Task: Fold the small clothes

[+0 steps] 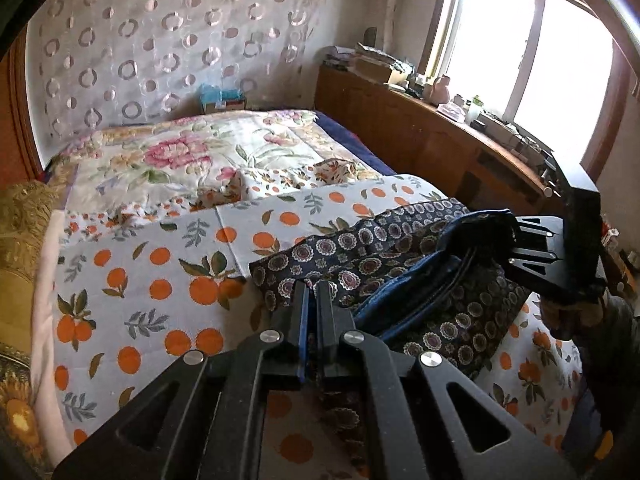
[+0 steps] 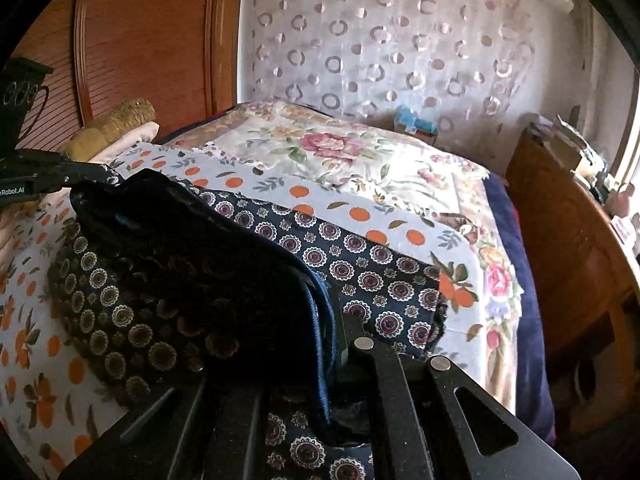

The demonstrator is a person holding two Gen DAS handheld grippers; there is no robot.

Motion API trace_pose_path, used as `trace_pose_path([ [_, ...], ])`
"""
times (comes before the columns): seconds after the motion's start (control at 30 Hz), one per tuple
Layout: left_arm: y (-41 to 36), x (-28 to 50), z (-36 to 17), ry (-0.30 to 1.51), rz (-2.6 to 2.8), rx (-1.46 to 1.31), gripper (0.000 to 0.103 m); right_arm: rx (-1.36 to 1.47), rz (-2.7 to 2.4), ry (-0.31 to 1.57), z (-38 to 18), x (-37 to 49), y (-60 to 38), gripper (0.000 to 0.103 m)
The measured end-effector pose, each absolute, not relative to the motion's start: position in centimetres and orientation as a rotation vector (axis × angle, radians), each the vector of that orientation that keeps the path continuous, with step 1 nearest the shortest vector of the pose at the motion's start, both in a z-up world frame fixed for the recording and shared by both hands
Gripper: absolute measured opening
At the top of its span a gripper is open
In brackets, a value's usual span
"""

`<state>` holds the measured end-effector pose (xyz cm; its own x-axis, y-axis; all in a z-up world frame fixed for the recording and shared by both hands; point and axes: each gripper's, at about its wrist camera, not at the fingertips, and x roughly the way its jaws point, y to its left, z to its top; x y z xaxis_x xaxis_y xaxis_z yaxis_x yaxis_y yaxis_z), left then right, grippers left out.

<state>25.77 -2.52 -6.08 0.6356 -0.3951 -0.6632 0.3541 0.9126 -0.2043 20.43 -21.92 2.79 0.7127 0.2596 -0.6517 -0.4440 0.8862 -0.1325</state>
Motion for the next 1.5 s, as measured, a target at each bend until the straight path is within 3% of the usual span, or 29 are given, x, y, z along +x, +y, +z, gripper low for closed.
trace_pose_path([
  [0.07,-2.2,25.8,-6.0,0.776,-0.432,-0.066,0.015,-0.294,0.393,0.673,2.8,21.0,-21.6,0.005],
  [0.13,-1.7,25.9,-5.7,0.767,-0.429,-0.074,0.047,-0.305,0.381,0.676,2.9,21.4,-21.2,0.005],
  [0.3,-0.7,25.7,-4.7,0.743,-0.408,-0.071,0.062,-0.308,0.370,0.665,3.3,22.2,-20.8,0.013],
  [0.33,-0.6,25.8,-4.7,0.744,-0.401,-0.062,0.063,-0.306,0.360,0.660,3.5,22.4,-20.8,0.015],
  [0.4,-0.5,25.9,-4.9,0.750,-0.394,-0.054,0.064,-0.305,0.326,0.648,4.1,22.8,-21.0,0.031],
  [0.5,-0.6,26.3,-5.5,0.767,-0.383,-0.041,0.064,-0.282,0.286,0.624,5.1,23.2,-21.7,0.045],
  [0.63,-1.5,27.9,-6.8,0.820,-0.399,-0.018,0.064,-0.214,0.249,0.604,6.6,22.5,-23.3,0.049],
  [0.77,-2.5,29.4,-8.3,0.873,-0.396,0.030,0.064,-0.164,0.245,0.631,6.3,20.6,-24.6,0.060],
  [1.1,-3.1,31.6,-9.6,0.922,-0.406,0.018,0.064,-0.099,0.245,0.822,1.5,21.3,-26.9,0.061],
  [1.5,-3.2,31.8,-10.0,0.937,-0.415,0.013,0.064,-0.036,0.316,0.848,1.3,24.3,-27.9,0.061],
])
